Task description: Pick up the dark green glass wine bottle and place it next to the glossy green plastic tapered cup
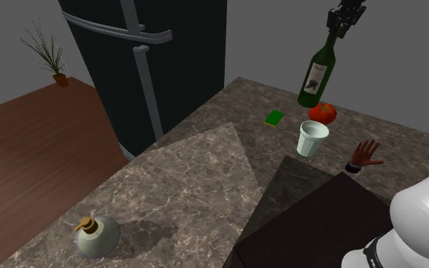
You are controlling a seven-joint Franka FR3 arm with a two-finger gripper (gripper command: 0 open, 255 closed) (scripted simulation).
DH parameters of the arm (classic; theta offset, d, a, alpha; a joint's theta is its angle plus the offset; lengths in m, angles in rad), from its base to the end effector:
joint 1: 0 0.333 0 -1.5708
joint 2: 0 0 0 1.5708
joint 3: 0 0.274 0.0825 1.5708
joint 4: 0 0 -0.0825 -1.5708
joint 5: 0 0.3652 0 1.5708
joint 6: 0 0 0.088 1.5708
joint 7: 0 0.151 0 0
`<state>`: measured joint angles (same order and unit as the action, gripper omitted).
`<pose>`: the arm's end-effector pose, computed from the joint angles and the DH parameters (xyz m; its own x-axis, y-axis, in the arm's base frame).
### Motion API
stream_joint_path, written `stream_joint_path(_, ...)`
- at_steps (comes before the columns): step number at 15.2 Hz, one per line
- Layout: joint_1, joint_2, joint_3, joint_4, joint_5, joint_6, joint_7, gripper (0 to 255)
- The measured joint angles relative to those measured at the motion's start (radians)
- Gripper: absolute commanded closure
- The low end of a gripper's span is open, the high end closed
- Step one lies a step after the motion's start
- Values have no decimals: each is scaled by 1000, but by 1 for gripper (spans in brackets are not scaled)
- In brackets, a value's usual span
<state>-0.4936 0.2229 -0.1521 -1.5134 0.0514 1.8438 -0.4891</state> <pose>0.5015 -0.3617 0.4639 0.9817 -0.1587 0.1050 -0.1633 -0.9859 0.0364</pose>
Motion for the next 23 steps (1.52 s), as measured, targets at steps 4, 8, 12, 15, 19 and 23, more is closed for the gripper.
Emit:
stream_joint_path(4,-59,138,-20,167,35,-32,-76,255)
stream_joint_path(8,-104,249,-26,310,60,-68,-119,255)
stream_joint_path(12,-106,253,-27,264,62,-18,-127,255)
stream_joint_path(15,-102,251,-26,220,62,24,-127,255)
stream_joint_path(19,-100,247,-25,161,63,80,-131,255)
stream_joint_path(23,-98,253,-24,116,66,129,-134,255)
